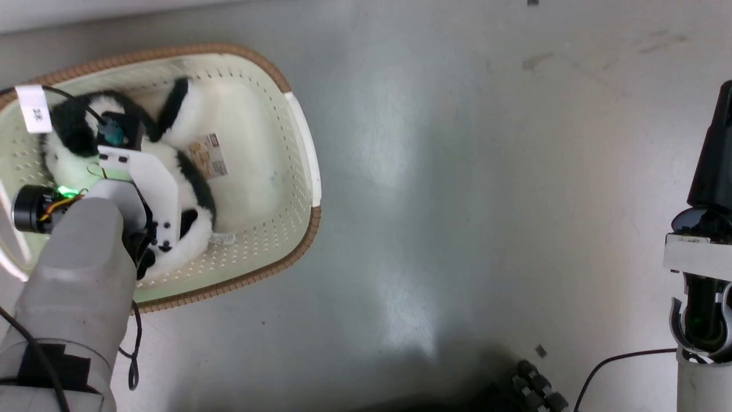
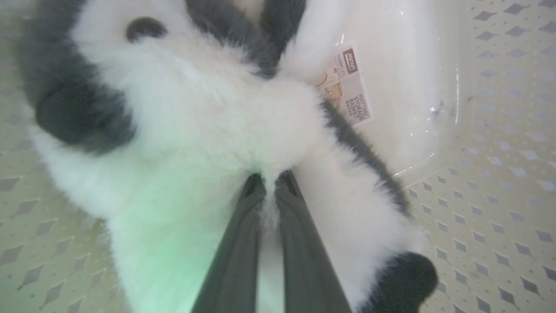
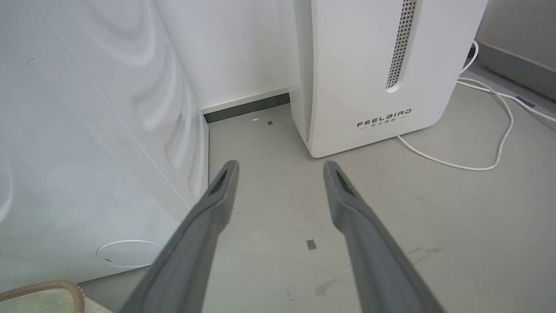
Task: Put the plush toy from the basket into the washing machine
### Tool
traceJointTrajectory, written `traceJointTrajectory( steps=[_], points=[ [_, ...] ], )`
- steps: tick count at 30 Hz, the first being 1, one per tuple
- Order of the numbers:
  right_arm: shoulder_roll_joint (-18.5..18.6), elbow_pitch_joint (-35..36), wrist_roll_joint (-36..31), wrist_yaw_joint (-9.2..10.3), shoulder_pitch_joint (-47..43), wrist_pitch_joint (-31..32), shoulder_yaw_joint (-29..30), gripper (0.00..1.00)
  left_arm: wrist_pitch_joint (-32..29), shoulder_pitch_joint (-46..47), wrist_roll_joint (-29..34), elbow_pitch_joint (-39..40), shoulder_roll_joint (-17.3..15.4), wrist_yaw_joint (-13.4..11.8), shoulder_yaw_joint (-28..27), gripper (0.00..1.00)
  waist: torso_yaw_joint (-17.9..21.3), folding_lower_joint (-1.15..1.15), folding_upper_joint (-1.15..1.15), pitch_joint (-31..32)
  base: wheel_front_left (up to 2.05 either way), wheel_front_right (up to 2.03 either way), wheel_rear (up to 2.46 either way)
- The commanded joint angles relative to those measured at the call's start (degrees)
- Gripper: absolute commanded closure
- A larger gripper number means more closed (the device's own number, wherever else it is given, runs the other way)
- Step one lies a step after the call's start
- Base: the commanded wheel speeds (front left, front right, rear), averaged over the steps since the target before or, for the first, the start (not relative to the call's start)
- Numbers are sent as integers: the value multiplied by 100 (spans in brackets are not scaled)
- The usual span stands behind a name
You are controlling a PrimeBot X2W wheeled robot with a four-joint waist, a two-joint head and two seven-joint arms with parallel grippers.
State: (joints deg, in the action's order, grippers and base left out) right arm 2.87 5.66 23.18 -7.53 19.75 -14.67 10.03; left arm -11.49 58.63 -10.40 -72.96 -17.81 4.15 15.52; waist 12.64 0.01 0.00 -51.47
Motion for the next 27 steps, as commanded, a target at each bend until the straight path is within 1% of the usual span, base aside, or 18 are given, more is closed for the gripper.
traceJointTrajectory(
  steps=[1,11,16,27],
  points=[
    [0,-55,-31,4,63,-33,41,0,65,-33,-24,-100,-75,6,33,100,-131,-1,0,294,0,0,0],
    [0,-260,-312,4,-243,-33,79,0,708,-416,-85,-100,305,192,226,100,-549,-1,0,1328,0,0,0],
    [0,-376,-457,4,-469,-33,122,0,1041,-629,-141,-100,569,275,344,100,-793,-1,0,1844,0,0,0],
    [0,-559,-720,4,-1113,-33,235,0,2126,-1219,-297,-29,972,331,654,100,-1308,-1,0,3031,0,0,0]
  ],
)
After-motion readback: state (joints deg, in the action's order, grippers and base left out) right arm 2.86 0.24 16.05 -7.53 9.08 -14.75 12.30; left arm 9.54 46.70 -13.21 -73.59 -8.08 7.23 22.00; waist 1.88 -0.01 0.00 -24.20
